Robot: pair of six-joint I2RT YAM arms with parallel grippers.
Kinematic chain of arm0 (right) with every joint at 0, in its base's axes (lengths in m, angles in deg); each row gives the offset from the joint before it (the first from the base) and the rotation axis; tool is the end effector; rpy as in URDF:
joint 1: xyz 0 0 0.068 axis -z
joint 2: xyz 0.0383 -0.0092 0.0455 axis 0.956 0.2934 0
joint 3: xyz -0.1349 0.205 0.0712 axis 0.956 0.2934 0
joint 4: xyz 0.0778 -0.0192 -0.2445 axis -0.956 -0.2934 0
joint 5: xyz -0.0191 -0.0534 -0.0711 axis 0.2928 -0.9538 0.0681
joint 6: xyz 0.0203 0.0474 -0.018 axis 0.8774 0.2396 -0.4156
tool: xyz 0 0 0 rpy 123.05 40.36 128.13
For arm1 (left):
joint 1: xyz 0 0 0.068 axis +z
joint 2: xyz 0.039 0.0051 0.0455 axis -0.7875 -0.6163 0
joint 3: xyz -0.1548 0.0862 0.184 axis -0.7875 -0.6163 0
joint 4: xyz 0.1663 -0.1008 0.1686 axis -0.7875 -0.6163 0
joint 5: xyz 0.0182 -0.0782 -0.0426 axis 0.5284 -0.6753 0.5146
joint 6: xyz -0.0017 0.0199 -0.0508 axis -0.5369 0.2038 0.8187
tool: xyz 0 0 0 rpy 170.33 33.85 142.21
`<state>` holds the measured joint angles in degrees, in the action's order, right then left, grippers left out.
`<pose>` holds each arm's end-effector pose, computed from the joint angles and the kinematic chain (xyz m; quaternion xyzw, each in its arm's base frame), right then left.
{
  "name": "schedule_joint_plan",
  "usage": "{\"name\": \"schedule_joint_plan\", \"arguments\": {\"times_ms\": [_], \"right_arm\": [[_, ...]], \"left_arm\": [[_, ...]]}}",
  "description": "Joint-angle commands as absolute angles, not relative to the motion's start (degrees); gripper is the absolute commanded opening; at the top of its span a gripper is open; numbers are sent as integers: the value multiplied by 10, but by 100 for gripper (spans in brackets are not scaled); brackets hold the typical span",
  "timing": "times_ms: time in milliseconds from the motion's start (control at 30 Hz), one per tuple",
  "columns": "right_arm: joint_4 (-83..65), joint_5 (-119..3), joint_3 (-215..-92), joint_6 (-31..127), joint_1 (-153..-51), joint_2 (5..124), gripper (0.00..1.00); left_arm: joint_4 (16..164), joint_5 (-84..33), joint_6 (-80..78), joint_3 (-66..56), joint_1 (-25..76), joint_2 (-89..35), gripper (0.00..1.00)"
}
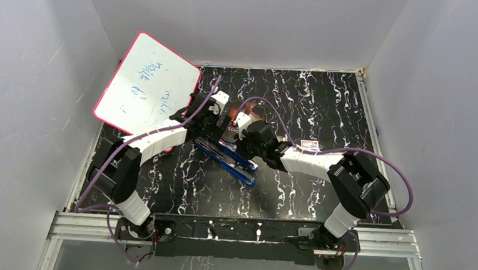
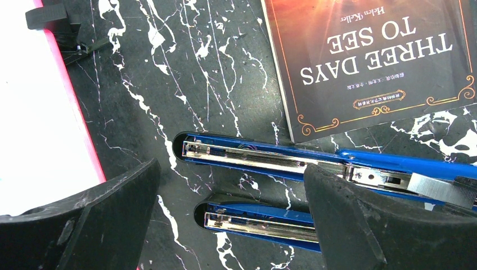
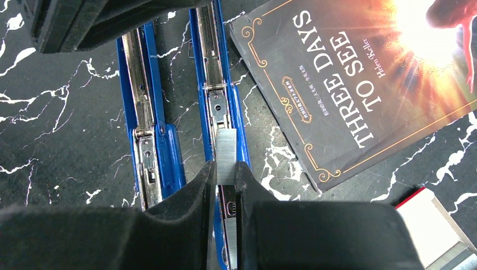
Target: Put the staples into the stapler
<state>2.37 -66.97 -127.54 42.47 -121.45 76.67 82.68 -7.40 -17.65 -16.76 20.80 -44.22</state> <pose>0.2285 0.2567 0.1767 -0.3452 0.8075 0.1906 0.4388 0.3067 -0.1779 0.2153 0.2434 0.8599 -0.0233 0.4481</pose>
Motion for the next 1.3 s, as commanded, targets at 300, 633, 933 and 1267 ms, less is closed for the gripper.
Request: {"name": "schedule_joint_plan", "arguments": {"times_ms": [300, 633, 933, 1267], "right_arm": [[30, -674, -1297, 427, -1218, 776, 0], [23, -671, -1296, 427, -1219, 773, 0], [24, -691, -1279, 426, -1230, 758, 0], [20, -713, -1270, 430, -1232, 752, 0]], "left_arm": [[830, -70, -182, -170, 207, -445, 98], [830, -69, -183, -170, 206, -445, 98], [830, -73, -182, -169, 206, -446, 98], [830, -74, -183, -168, 206, -449, 98]]}}
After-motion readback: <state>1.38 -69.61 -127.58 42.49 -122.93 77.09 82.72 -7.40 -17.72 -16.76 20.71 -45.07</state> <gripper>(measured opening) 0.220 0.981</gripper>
